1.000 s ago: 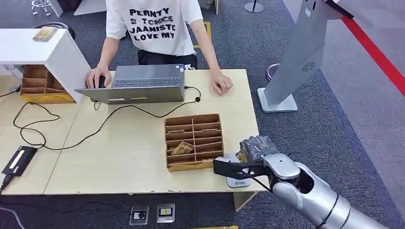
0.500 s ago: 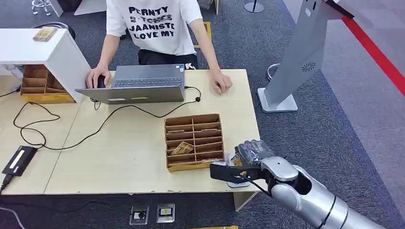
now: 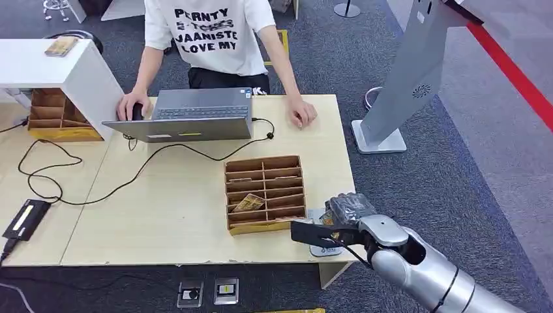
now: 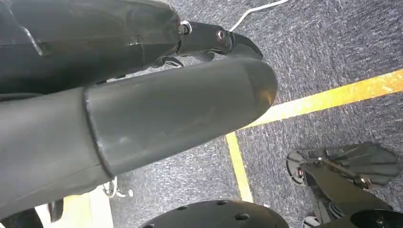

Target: Pass the card to the sensor for recognition and then transmit it.

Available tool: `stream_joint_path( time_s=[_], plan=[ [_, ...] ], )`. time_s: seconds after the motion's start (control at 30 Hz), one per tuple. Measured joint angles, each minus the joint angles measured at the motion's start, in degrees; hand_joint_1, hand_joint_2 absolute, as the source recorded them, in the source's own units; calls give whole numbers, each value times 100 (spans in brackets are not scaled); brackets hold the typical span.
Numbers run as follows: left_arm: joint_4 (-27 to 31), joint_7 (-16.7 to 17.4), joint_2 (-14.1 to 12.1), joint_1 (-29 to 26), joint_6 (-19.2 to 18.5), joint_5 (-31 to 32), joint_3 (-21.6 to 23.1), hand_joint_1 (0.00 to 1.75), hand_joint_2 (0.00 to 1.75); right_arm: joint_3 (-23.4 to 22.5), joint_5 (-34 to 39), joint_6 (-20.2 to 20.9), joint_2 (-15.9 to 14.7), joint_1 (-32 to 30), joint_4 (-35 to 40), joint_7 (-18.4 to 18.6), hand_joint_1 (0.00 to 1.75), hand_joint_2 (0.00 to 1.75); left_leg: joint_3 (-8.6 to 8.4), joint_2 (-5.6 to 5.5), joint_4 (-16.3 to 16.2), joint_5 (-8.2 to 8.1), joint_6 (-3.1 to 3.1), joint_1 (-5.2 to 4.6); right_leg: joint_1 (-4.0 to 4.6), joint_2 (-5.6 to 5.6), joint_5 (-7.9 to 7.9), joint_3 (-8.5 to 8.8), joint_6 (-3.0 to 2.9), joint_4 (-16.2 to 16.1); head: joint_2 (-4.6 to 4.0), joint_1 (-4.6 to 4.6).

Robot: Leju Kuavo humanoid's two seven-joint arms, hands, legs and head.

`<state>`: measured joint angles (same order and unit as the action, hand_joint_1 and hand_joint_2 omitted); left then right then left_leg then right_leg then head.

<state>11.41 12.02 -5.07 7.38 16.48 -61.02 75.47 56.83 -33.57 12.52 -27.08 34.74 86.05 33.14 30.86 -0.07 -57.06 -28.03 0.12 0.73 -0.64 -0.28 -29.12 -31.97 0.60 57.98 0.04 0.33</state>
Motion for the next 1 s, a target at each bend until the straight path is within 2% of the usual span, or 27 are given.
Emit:
stream_joint_path(
  time_s=[0.63, 1.0],
  plan=[
    [0, 0, 0, 1, 4, -4, 0, 0, 0, 2, 68, -109, 37, 14, -662, -225, 175, 175, 1, -1, 0, 0, 0, 0, 0, -1, 0, 1, 0, 0, 0, 0],
    [0, 0, 0, 1, 17, -20, 0, 0, 0, 17, 120, -245, 243, 135, -1086, -507, 175, 175, 1, -1, 0, 0, 0, 0, 0, -1, 0, 1, 0, 0, 0, 0]
  ],
)
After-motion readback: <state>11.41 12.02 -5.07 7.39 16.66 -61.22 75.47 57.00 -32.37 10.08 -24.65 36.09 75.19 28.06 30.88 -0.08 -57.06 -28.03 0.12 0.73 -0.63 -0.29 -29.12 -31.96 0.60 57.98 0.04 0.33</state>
